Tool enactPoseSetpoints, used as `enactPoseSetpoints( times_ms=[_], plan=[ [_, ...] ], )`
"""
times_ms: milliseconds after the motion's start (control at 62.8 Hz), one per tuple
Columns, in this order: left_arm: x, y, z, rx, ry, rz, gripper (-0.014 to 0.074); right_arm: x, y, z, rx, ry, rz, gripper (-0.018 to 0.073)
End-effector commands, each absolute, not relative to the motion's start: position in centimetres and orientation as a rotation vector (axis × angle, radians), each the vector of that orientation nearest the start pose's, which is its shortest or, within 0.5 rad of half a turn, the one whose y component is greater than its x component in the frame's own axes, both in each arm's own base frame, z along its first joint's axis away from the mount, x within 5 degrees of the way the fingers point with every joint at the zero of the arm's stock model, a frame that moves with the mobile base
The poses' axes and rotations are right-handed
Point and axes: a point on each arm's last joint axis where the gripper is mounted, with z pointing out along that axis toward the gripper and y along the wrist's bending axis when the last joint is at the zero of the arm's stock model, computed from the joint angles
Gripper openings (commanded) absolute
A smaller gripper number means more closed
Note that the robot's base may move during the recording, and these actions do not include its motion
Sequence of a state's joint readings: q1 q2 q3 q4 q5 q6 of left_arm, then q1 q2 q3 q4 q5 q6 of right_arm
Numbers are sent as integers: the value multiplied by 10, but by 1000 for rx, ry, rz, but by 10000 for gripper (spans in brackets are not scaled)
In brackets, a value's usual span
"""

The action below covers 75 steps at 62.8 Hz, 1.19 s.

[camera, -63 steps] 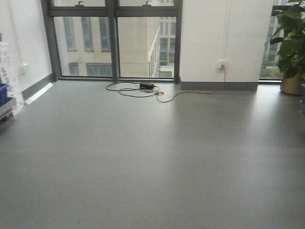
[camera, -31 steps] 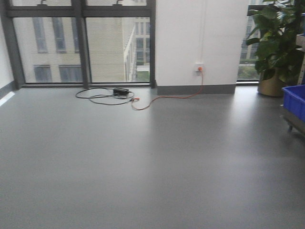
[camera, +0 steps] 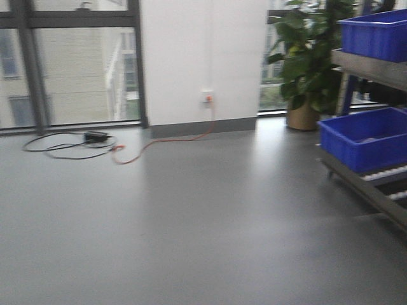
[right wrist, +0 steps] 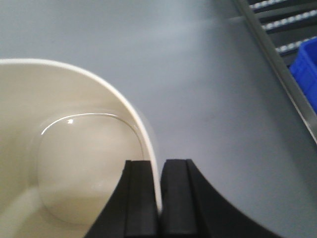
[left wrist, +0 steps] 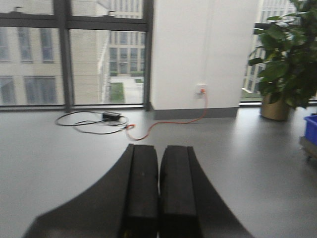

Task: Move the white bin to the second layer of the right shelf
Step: 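Turn the base toward the roller shelf holding blue bins, then approach the roller shelf and align with its second layer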

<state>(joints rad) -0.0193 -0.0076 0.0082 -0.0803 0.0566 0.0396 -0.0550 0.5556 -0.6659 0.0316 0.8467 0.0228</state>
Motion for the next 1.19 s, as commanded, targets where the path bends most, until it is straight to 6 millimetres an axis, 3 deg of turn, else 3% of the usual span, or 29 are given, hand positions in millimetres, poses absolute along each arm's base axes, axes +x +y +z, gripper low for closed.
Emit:
enactPoseSetpoints(
  times_ms=[0, 1179],
  plan=[
    [56, -1, 205, -22, 1470, -59, 85, 98, -4, 336, 97, 2111, 14, 49],
    [56, -1, 205, -22, 1470, -59, 85, 98, -4, 336, 97, 2111, 14, 49]
  ],
)
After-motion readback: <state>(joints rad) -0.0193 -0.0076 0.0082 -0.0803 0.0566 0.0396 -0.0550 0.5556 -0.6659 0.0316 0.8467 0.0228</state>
